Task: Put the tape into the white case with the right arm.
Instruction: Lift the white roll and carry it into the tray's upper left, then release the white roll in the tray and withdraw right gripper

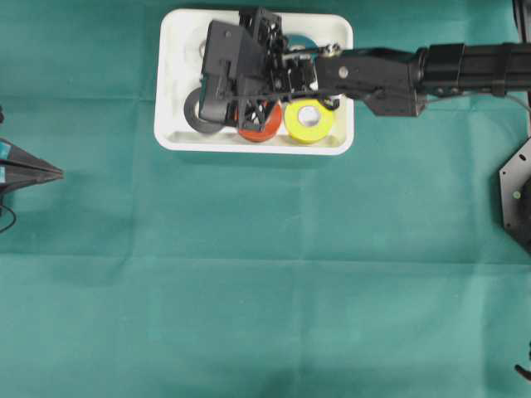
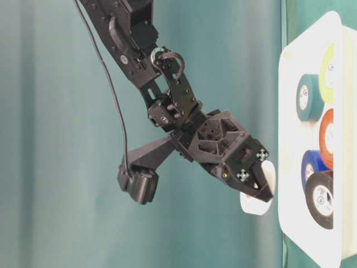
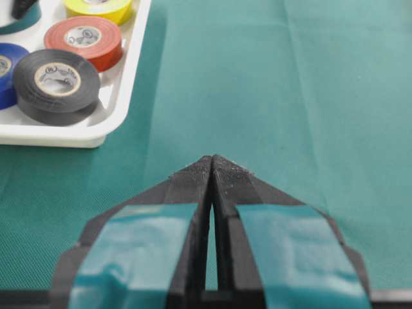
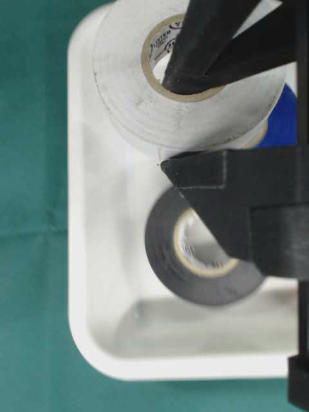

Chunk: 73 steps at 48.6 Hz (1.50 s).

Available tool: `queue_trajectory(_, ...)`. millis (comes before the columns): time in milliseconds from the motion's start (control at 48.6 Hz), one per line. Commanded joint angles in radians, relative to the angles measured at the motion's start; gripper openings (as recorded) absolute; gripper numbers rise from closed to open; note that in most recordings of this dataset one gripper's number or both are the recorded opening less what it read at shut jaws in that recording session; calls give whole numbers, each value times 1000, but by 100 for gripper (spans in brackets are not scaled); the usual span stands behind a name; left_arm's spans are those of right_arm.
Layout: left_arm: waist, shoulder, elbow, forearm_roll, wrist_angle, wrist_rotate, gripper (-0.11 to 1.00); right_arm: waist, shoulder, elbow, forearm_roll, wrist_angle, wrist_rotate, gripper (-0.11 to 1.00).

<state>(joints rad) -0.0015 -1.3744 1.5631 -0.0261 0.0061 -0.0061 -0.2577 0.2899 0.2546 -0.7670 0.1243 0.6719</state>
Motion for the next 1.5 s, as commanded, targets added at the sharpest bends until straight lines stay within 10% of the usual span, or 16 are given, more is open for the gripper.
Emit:
queue_trajectory(0,2,9,-11,0,-9,0,1,2,-46,-6,-5,-18,2,2)
queue_trajectory(535,2,9,-11,0,-9,0,1,-18,-34,-2,-6,-21,-2,4)
queue_trajectory(864,3,9,-11,0,-9,0,1,-21,-34,5,-6,-17,2,86)
queue_trajectory(1481,2,9,-11,0,-9,0,1,-21,-218,235,-5,66,9,86)
